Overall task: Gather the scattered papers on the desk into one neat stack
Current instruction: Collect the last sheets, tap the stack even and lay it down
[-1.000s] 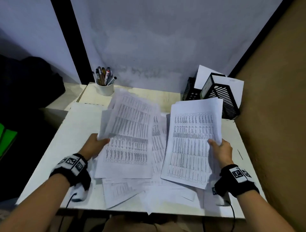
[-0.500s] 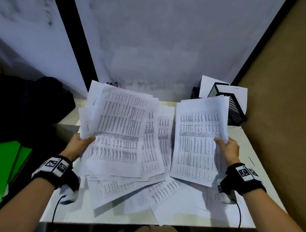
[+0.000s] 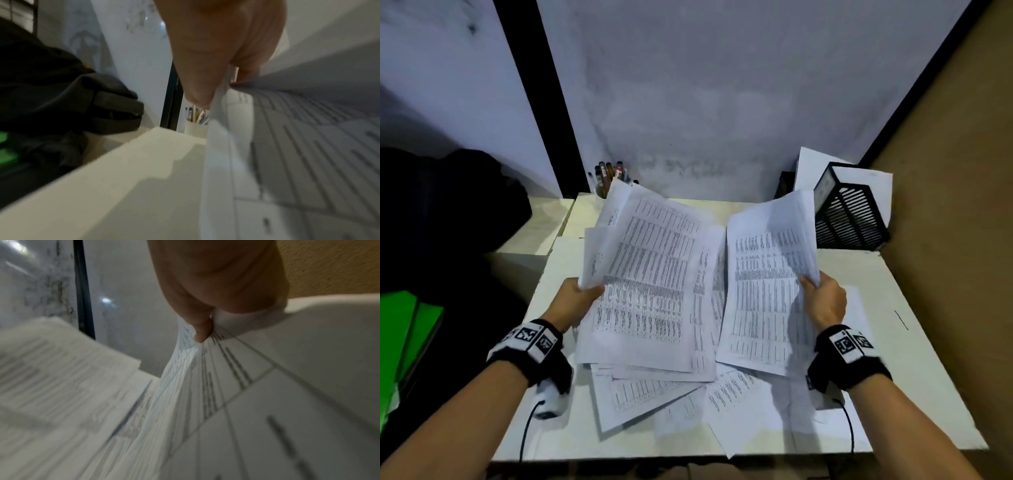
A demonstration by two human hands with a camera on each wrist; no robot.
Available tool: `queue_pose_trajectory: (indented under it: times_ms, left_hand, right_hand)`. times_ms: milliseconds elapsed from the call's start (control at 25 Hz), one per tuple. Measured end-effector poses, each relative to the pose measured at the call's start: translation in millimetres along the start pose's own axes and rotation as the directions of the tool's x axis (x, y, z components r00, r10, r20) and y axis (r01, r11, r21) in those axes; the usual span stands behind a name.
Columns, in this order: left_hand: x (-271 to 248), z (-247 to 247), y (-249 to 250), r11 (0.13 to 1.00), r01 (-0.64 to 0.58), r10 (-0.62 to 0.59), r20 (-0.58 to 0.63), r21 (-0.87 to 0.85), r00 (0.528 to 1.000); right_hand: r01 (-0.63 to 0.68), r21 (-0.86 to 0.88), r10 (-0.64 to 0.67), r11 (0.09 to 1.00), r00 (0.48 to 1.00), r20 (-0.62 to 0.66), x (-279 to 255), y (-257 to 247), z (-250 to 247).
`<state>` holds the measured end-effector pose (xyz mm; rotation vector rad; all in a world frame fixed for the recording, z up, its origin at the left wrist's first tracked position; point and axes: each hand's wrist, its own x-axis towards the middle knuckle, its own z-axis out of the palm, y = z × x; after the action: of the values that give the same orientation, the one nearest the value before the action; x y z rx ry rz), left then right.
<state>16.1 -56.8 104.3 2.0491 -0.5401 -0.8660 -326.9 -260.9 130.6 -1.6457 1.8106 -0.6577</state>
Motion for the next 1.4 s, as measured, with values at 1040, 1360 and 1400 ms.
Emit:
queue_pose_trajectory:
  times_ms: [1040,1360,1400]
  left_hand:
    - [-8.1,76.5,63.7,0.864,0.078,0.138,0.383,-0.497,0.914]
    - [-21.1,90.9,60.3,0.921,-0.15,0.208,0.129,-0.358,0.97]
    - [-23.8,90.0,61.9,0.904,-0.194,0.247,0.093,-0.381,0.965]
  right_hand:
    - [-0.135,0.536,-0.055,0.833,0.945,0.323,-33.5,-58.1,-18.6]
    - [-0.142,0.501,-0.107,0.854,0.894,0.435,-39.0,-43.1,7.3]
    - [-0.09,0.498,-0.119,0.863,0.921,0.372,-39.3,-42.9,9.6]
